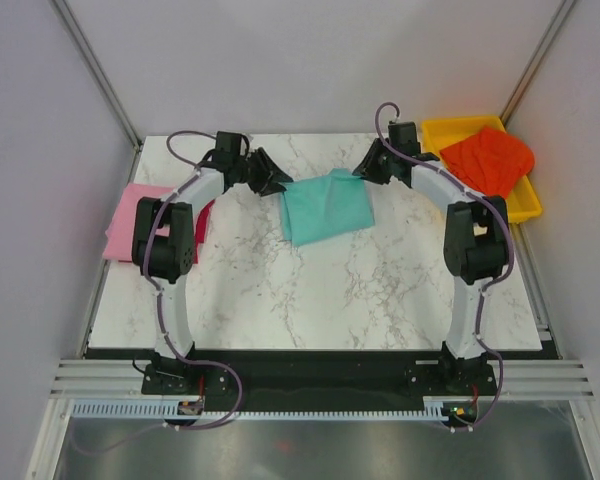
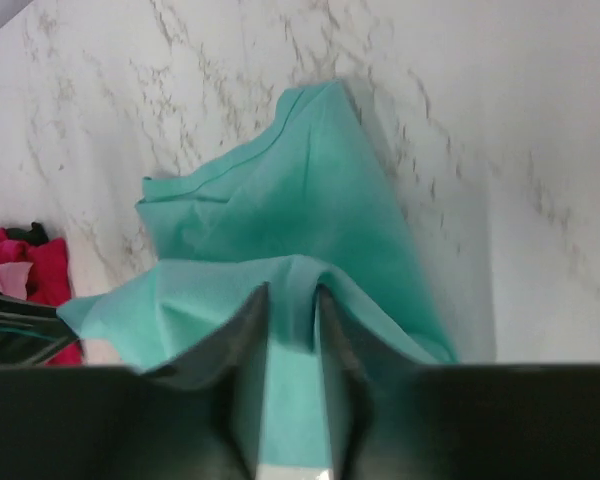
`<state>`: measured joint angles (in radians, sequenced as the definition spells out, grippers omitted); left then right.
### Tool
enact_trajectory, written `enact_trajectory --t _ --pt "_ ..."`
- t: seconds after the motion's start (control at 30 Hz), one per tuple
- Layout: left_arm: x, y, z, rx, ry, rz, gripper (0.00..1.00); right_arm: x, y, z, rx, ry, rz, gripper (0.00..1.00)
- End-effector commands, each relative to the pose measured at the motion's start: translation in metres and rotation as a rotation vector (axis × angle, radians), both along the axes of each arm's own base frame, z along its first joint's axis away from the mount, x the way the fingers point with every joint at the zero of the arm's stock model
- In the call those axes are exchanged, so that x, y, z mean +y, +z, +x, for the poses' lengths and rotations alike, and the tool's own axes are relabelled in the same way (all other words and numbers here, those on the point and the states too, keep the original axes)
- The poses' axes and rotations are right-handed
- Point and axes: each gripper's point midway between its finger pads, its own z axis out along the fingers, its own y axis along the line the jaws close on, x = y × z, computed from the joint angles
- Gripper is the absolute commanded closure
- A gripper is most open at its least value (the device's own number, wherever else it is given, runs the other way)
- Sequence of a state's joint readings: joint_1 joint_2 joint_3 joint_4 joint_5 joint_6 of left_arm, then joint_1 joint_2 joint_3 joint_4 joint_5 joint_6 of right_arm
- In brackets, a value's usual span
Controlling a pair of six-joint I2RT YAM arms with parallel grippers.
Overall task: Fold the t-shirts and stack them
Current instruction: Fold the tshirt
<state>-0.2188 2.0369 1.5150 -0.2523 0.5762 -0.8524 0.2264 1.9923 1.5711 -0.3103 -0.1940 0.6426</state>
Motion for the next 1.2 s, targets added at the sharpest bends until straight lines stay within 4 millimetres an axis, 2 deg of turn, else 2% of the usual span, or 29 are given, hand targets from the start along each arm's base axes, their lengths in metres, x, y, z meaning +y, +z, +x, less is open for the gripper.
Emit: enact_trajectory --t 0.0,0.03,0.07,0.1,0.17,0.2,0.23,0.27,0.3,0.33,0.4,0.43,0.5,0.6,0.63,0.7,0.73,0.9,1.0,1.07,1.1,1.13,1.17 --pt "0.0 0.014 0.051 -0.064 0.007 -0.076 0.51 0.013 0.019 0.066 -0.146 0.016 0.156 0.6" --pt "0.005 0.029 0.068 -0.105 0.019 -0.094 0.41 0.015 0.037 0.083 -0.195 0.019 0.172 0.45" --pt "0.007 0.031 0.075 -0.103 0.034 -0.104 0.25 0.016 0.024 0.09 -0.187 0.019 0.168 0.27" --pt "0.011 0.029 0.081 -0.11 0.057 -0.088 0.02 0.018 0.028 0.095 -0.212 0.027 0.172 0.09" --pt "0.018 0.032 0.09 -0.15 0.077 -0.051 0.0 0.019 0.029 0.1 -0.243 0.045 0.168 0.06" --pt "0.018 0.034 0.089 -0.161 0.074 -0.046 0.0 0.016 0.021 0.098 -0.231 0.034 0.15 0.05" --pt "0.017 0.032 0.084 -0.163 0.067 -0.039 0.01 0.013 0.025 0.095 -0.239 0.027 0.141 0.05" --pt "0.016 0.03 0.081 -0.166 0.067 -0.034 0.02 0.011 0.026 0.094 -0.259 0.021 0.133 0.07" --pt "0.014 0.028 0.077 -0.167 0.065 -0.033 0.05 0.005 0.01 0.086 -0.23 0.004 0.105 0.09" --pt "0.009 0.027 0.068 -0.181 0.052 -0.027 0.06 0.002 0.015 0.082 -0.241 -0.003 0.094 0.11" --pt "0.006 0.022 0.06 -0.187 0.049 -0.005 0.13 -0.001 0.003 0.073 -0.223 0.012 0.06 0.18" --pt "0.001 0.017 0.052 -0.198 0.034 0.011 0.17 -0.005 0.004 0.071 -0.228 0.011 0.041 0.19" --pt "0.002 0.005 0.047 -0.194 0.048 0.055 0.26 -0.009 -0.005 0.065 -0.214 0.013 0.01 0.24" --pt "0.005 -0.003 0.049 -0.214 0.074 0.071 0.35 -0.01 -0.015 0.066 -0.201 0.014 -0.007 0.32" --pt "0.006 -0.013 0.045 -0.199 0.081 0.07 0.36 -0.011 -0.022 0.066 -0.189 0.015 -0.013 0.33" --pt "0.006 -0.018 0.048 -0.224 0.096 0.068 0.36 -0.011 -0.025 0.068 -0.188 0.02 -0.014 0.33" --pt "0.007 -0.02 0.049 -0.223 0.098 0.07 0.36 -0.008 -0.033 0.069 -0.175 0.026 -0.009 0.33" --pt "0.003 -0.027 0.055 -0.229 0.101 0.05 0.42 0.002 -0.044 0.077 -0.165 0.051 0.033 0.56" --pt "0.004 -0.028 0.06 -0.232 0.114 0.05 0.44 0.004 -0.058 0.082 -0.148 0.048 0.041 0.62" --pt "0.003 -0.026 0.064 -0.236 0.116 0.044 0.45 0.008 -0.059 0.083 -0.142 0.054 0.062 0.65" --pt "0.001 -0.026 0.065 -0.236 0.115 0.038 0.45 0.009 -0.063 0.083 -0.132 0.054 0.066 0.69" --pt "0.0 -0.03 0.066 -0.229 0.107 0.034 0.45 0.01 -0.058 0.089 -0.166 0.05 0.077 0.79" --pt "-0.001 -0.028 0.068 -0.233 0.109 0.031 0.5 0.011 -0.056 0.091 -0.172 0.053 0.083 0.85"
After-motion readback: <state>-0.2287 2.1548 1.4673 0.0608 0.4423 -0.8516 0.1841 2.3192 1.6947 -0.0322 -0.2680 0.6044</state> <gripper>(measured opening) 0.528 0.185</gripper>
